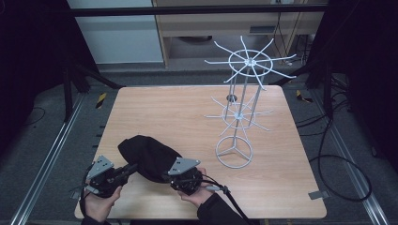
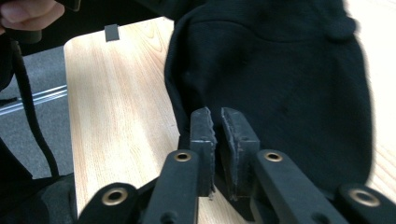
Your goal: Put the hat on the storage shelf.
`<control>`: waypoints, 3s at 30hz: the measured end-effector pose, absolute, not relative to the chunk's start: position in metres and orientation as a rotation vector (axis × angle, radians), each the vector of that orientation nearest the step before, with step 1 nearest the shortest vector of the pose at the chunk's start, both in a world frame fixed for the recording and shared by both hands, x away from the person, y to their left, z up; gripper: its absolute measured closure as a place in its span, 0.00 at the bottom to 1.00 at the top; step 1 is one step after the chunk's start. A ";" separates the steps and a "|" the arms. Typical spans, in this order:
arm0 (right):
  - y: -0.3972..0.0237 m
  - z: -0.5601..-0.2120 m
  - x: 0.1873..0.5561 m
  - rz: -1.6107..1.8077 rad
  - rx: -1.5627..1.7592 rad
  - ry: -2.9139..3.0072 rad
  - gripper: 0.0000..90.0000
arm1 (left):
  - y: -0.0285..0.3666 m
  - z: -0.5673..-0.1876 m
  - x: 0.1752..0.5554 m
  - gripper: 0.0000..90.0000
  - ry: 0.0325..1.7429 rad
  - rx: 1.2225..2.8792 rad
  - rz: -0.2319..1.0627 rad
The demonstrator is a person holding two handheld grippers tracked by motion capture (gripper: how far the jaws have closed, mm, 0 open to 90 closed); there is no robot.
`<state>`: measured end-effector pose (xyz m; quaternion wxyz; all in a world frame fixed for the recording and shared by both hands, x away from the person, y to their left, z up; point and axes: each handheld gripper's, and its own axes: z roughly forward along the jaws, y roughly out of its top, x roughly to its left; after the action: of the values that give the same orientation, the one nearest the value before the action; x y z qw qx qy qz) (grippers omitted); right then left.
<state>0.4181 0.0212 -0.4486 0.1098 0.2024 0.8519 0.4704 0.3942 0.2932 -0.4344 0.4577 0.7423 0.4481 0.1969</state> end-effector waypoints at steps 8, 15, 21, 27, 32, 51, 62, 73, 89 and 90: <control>0.002 -0.448 0.421 1.386 0.664 2.465 0.85 | 0.309 -0.458 0.398 0.89 1.183 1.911 0.459; -0.020 -0.452 0.423 1.365 0.738 2.423 0.80 | 0.310 -0.464 0.397 0.78 1.214 1.954 0.493; -0.053 -0.453 0.420 1.363 0.817 2.373 0.77 | 0.318 -0.455 0.393 0.70 1.242 1.881 0.528; -0.087 -0.452 0.416 1.358 0.883 2.311 0.72 | 0.314 -0.434 0.399 0.59 1.158 1.861 0.589; -0.116 -0.450 0.411 1.348 0.928 2.262 0.68 | 0.305 -0.425 0.418 0.50 1.095 1.911 0.614; -0.190 -0.462 0.395 1.278 1.076 2.154 0.59 | 0.301 -0.420 0.486 0.31 0.921 2.125 0.513; -0.195 -0.465 0.396 1.253 1.088 2.165 0.57 | 0.308 -0.438 0.496 0.44 0.897 2.259 0.447; -0.195 -0.465 0.397 1.243 1.082 2.169 0.58 | 0.307 -0.443 0.487 0.96 1.022 2.243 0.352; -0.200 -0.465 0.397 1.244 1.096 2.157 0.59 | 0.289 -0.432 0.437 0.68 0.961 2.244 0.393; -0.200 -0.465 0.397 1.245 1.101 2.157 0.59 | 0.286 -0.429 0.438 0.63 0.917 2.258 0.408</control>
<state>0.3970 -0.1997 -0.4645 0.2080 0.3954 0.7748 0.4473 0.4377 0.2856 -0.4290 0.3290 0.8630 0.3504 0.1558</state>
